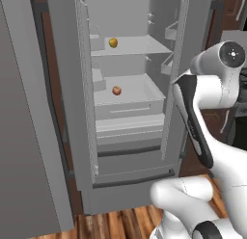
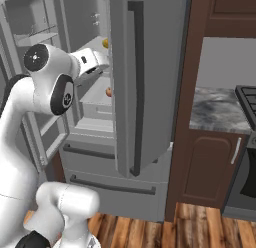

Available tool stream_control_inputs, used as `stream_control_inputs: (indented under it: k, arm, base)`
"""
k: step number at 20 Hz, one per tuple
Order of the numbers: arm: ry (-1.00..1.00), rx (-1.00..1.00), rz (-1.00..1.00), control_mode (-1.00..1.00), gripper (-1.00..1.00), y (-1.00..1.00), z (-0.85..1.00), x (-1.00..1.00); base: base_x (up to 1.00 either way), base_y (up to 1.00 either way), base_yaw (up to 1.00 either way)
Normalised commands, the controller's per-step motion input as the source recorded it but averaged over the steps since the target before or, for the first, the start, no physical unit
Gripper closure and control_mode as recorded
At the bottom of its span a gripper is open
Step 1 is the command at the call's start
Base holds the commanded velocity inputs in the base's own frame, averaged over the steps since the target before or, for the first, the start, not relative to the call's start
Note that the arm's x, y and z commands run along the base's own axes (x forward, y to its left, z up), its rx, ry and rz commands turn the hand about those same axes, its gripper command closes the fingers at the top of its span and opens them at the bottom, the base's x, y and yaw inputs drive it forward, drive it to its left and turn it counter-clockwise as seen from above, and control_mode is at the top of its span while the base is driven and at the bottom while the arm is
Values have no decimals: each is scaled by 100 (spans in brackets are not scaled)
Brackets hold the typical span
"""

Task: Retrieve the apple and peach from the fridge and place them into the bowl on the dining table.

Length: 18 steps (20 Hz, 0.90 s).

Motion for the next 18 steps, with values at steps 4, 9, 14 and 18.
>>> stream_control_inputs:
  k: [4, 9, 14, 18]
  arm:
    - [5, -29, 23, -100, -100, 33, 0, 3]
    - [24, -19, 4, -100, -100, 0, 0, 31]
    - [19, -23, 0, -100, -100, 1, -12, 65]
    - [1, -23, 0, -100, -100, 4, -14, 50]
  base:
    - [0, 0, 0]
    - [0, 0, 0]
    - [0, 0, 0]
    - [0, 0, 0]
